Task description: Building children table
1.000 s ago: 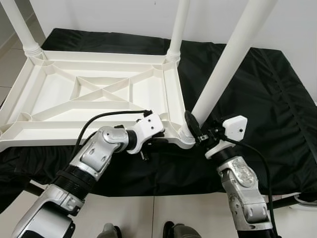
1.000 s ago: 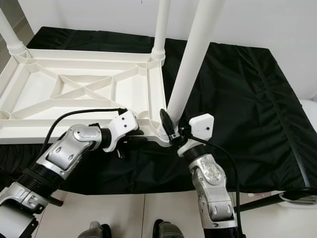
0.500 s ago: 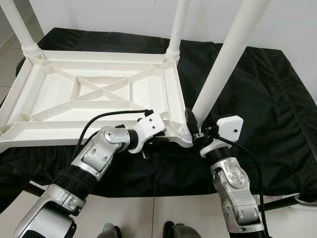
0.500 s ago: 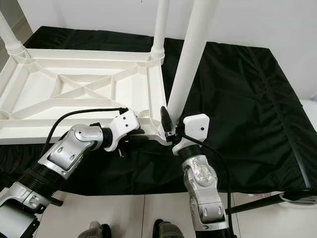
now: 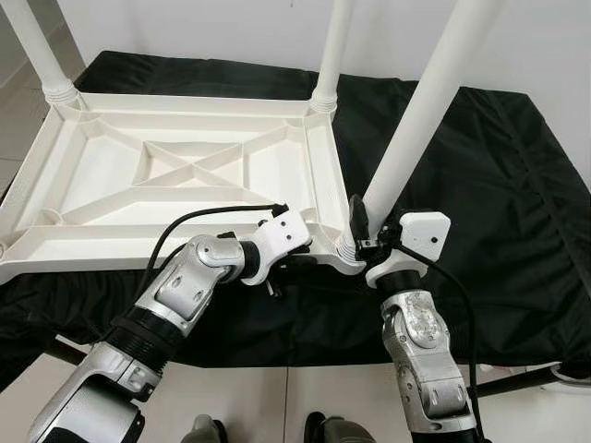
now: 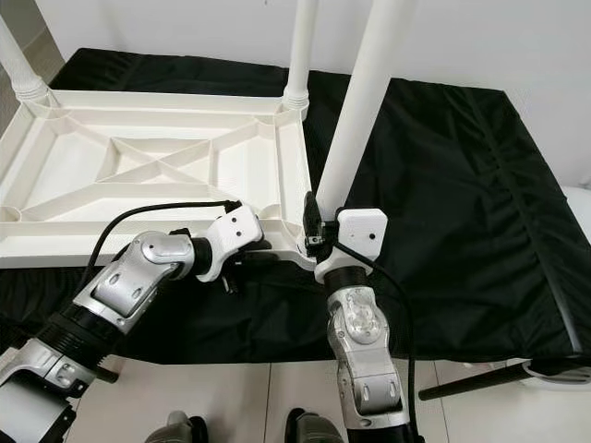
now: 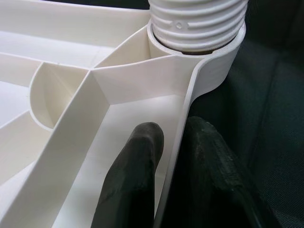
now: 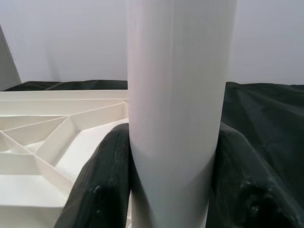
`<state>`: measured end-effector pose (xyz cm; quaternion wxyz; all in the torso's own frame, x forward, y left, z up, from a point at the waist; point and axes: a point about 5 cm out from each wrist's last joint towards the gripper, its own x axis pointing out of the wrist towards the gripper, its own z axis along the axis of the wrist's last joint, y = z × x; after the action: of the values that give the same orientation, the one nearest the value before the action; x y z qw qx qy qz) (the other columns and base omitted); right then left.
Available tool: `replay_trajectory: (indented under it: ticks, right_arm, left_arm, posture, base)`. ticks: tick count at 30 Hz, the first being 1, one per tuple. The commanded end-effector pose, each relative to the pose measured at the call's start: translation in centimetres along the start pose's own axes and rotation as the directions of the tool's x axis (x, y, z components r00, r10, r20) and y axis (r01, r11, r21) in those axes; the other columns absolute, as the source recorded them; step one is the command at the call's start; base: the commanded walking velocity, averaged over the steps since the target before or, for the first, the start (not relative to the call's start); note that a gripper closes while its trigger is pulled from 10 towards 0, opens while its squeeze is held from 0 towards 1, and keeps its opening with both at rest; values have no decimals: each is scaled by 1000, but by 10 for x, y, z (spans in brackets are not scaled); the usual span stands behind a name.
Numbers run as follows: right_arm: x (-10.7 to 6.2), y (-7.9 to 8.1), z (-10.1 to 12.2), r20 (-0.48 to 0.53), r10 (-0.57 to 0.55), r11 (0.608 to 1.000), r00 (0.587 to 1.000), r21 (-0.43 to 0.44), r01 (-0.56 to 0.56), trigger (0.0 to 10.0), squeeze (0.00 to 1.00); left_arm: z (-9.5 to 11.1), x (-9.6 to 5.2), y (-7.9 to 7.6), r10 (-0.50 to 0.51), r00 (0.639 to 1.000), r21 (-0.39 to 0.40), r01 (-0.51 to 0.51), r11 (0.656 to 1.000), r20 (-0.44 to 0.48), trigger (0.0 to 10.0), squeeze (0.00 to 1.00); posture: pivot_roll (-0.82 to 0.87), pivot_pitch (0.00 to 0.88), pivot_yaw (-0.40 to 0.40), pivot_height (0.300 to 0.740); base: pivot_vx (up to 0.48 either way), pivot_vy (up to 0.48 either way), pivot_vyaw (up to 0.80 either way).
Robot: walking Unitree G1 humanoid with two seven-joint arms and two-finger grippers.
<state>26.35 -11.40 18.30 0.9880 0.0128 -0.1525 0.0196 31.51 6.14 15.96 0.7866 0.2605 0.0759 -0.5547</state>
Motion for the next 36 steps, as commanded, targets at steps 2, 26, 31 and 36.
replay_trajectory:
  ticks: [2, 26, 31, 36]
  right_arm:
    - [-11, -37, -31, -165, -261, 963, 951, -116, 244, 10000, 0]
    - [-24, -26, -30, -149, -34, 999, 988, 2, 35, 10000, 0]
    - [-27, -29, -32, -134, 17, 998, 991, -59, -25, 10000, 0]
    - [-27, -39, -39, -135, 66, 993, 989, -92, -79, 10000, 0]
  left_arm:
    - [-2, -4, -2, -51, 999, 15, 51, 999, -17, 10000, 0]
    - [-1, -4, 1, -45, 999, 17, 45, 999, -16, 10000, 0]
    - [-1, -3, 1, -45, 999, 18, 45, 999, -13, 10000, 0]
    - [0, -3, 1, -45, 999, 21, 46, 999, -10, 10000, 0]
  posture:
    - [-65, 163, -29, 740]
    - [-70, 161, -31, 740]
    - [-73, 160, -29, 740]
    - [-75, 157, -27, 740]
  base:
    - [0, 0, 0]
    - [0, 0, 0]
    - [0, 0, 0]
    - [0, 0, 0]
